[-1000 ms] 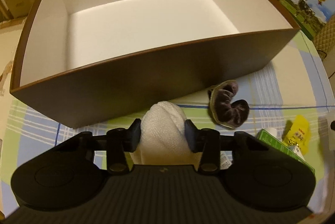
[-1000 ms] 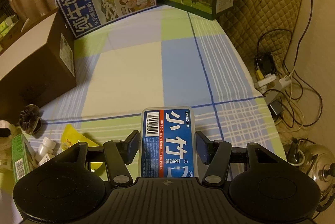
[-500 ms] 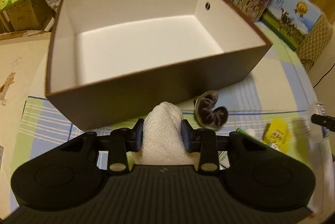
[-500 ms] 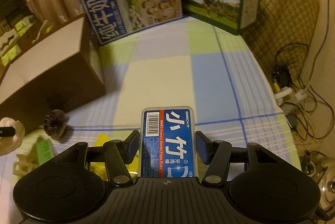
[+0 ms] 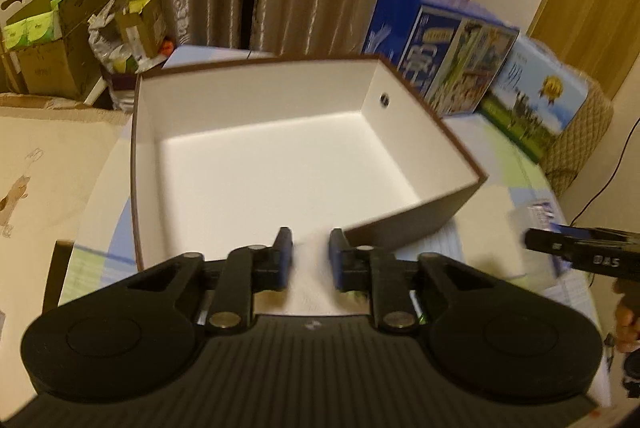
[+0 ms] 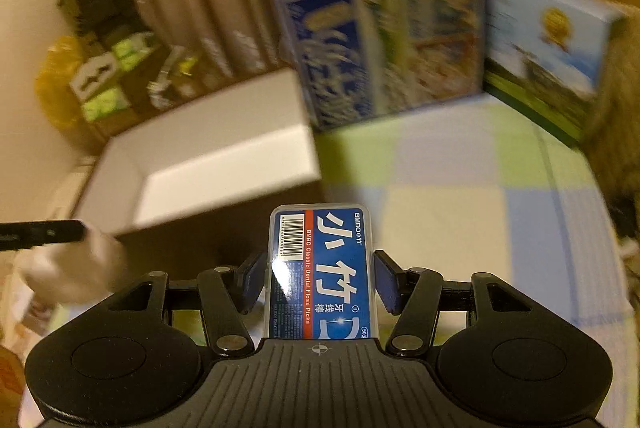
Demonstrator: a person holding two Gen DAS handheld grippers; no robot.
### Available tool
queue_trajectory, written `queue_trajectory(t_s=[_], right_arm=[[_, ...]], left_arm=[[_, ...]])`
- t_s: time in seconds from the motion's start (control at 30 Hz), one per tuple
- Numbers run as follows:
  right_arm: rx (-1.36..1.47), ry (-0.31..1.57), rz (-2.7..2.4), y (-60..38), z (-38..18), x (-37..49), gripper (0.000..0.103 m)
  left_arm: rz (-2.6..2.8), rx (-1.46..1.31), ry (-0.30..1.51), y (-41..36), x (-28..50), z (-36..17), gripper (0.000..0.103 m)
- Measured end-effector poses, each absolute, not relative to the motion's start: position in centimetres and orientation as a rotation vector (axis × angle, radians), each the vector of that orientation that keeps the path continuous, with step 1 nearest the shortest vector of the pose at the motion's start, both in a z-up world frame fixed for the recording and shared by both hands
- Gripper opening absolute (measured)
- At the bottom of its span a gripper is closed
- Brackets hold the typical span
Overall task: Organize objects
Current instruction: 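Carry the white cloth and floss box over the brown box with both tools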
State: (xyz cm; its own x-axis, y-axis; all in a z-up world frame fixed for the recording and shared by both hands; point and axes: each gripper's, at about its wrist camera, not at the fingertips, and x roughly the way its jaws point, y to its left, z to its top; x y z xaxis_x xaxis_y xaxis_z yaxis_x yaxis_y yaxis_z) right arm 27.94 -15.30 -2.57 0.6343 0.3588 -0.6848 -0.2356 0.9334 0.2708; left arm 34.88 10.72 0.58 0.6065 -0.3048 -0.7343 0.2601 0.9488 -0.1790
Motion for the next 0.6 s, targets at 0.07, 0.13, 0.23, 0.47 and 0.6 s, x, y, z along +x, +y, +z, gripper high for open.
queue_trajectory(t_s=[0.07, 0.13, 0.23, 0.47, 0.6], right_arm=[[0.166, 0.803, 0.381, -13.9, -1.9, 29.1, 0.054], [0.161, 0.789, 0.408, -12.6, -1.3, 30.1, 0.054], [0.161, 0.773, 0.430, -11.6, -0.8, 30.8, 0.054], [0.177, 0.797, 0.402, -12.9, -1.7, 30.2, 0.054], [0.193, 0.802, 0.357, -14.5, -1.9, 29.0, 0.054]], left_arm=[[-0.330, -0.060, 0.836, 10.8, 35.4, 1.3, 0.006], [-0.334, -0.065, 0.821, 10.9, 35.9, 1.7, 0.006], [-0.349, -0.077, 0.828, 11.4, 36.2, 1.9, 0.009], [-0.315, -0.073, 0.920, 13.9, 34.3, -1.3, 0.055], [-0.285, -0.083, 0.998, 15.1, 33.5, -4.4, 0.059]])
